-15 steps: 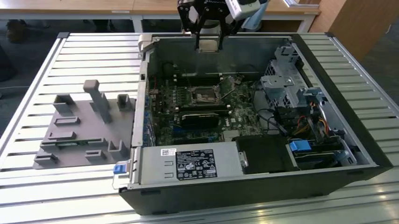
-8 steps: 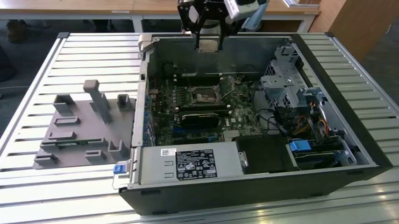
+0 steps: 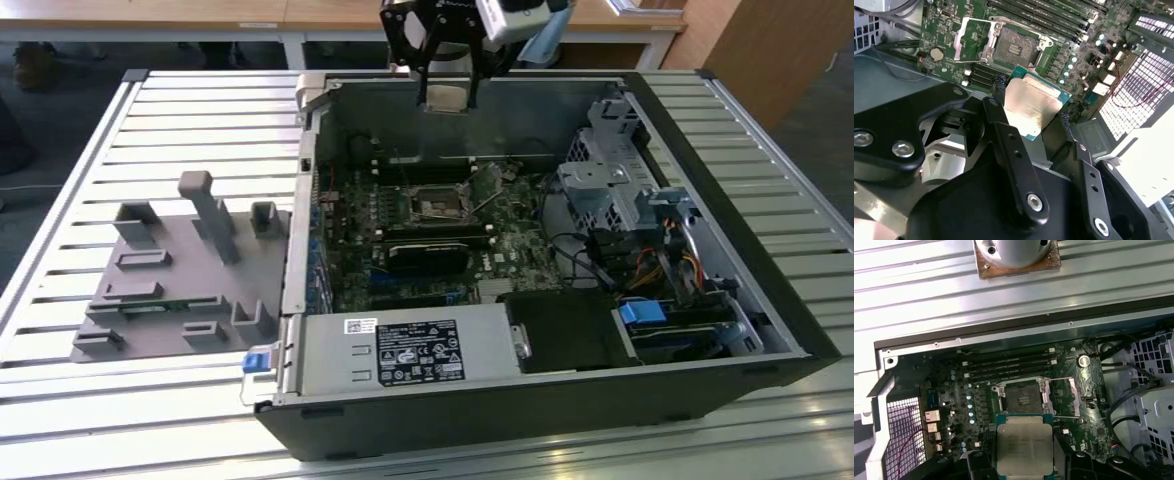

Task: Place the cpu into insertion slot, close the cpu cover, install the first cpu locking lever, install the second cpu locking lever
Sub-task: 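Place the cpu into insertion slot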

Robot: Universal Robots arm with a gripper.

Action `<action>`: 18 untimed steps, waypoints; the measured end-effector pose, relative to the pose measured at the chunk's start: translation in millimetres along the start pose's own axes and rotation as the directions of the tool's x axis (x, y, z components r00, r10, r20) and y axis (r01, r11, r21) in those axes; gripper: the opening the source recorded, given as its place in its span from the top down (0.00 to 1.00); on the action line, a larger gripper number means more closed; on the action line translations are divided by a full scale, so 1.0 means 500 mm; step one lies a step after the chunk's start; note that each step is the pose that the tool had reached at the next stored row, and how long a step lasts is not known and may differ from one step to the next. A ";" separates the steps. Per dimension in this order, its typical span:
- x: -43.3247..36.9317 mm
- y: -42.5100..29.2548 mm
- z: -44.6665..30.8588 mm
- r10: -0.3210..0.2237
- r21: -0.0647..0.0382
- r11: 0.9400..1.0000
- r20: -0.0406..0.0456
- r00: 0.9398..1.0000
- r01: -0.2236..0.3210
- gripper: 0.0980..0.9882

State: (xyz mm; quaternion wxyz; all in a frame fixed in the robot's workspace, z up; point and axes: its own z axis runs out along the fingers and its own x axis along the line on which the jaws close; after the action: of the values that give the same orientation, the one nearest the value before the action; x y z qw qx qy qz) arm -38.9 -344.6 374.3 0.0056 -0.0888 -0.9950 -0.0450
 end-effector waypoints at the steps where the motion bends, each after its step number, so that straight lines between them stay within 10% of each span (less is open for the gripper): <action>1: 0.000 0.000 0.000 0.006 0.000 1.000 0.001 1.000 -0.006 0.50; 18: 0.000 0.000 0.001 0.128 0.001 0.992 0.012 0.992 -0.128 0.50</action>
State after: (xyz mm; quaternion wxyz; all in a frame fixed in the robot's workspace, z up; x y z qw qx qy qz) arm -38.9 -344.6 373.9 0.0025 -0.1526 -0.9874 -0.0428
